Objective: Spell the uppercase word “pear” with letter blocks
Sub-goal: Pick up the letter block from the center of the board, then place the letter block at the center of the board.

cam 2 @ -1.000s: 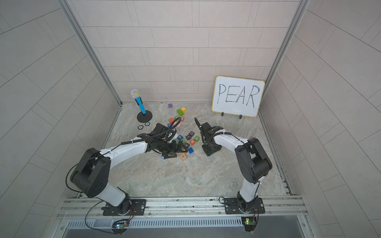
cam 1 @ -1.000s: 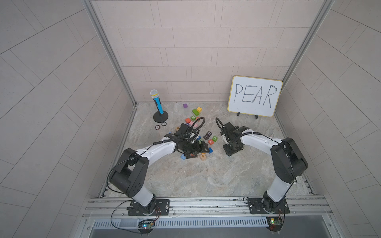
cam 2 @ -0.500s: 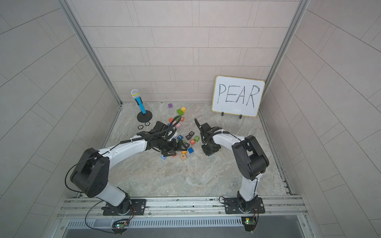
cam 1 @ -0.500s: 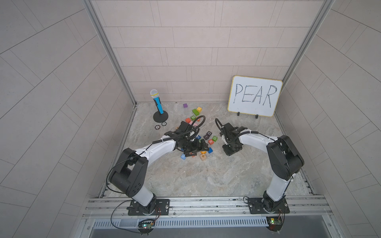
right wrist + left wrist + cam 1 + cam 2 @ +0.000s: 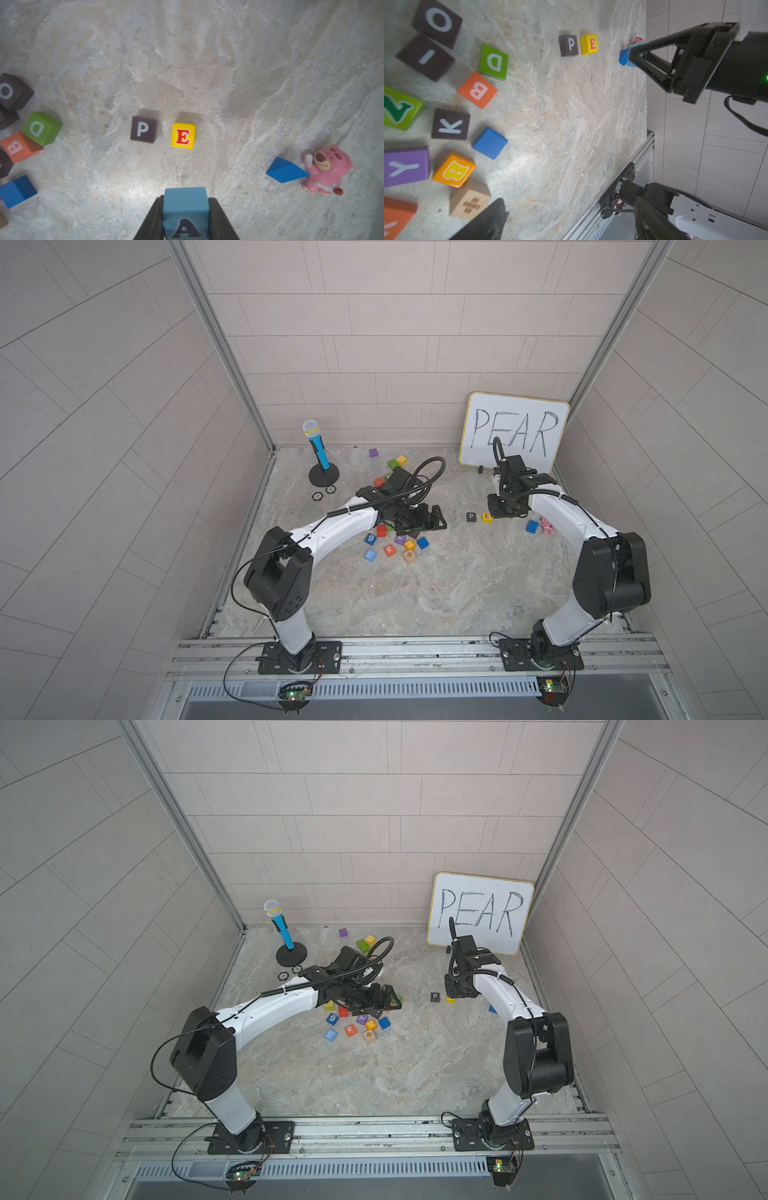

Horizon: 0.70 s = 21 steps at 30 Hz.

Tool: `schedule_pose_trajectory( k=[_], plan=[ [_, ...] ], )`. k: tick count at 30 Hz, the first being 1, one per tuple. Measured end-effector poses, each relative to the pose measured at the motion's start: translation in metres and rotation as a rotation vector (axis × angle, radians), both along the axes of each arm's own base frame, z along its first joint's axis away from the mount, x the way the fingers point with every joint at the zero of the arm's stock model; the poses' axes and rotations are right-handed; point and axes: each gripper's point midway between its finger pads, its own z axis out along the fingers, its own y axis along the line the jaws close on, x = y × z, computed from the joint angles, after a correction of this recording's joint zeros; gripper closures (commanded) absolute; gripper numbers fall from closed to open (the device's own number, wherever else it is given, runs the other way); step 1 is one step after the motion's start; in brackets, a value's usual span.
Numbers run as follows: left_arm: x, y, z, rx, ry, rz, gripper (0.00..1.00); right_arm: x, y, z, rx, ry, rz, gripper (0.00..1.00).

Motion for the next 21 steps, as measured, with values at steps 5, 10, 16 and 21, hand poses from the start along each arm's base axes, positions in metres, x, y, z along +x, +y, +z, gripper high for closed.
schedule_pose_trajectory(
  k=[5, 10, 16, 21],
  plan=[
    [0.007, -0.031, -0.006, 0.004, 0.001, -0.025, 0.0, 0.01, -0.019, -0.009, 0.021, 0.006, -0.062, 0.76],
    [0.013, -0.046, -0.017, 0.011, 0.029, -0.023, 0.0, 0.018, -0.02, -0.033, 0.029, 0.049, -0.061, 0.76],
    [0.015, -0.05, -0.033, 0.025, 0.064, -0.016, 0.0, 0.023, -0.027, -0.062, 0.027, 0.097, -0.056, 0.76],
    [0.016, -0.051, -0.034, 0.023, 0.066, -0.014, 0.0, 0.024, -0.034, -0.076, 0.02, 0.124, -0.055, 0.76]
  ],
)
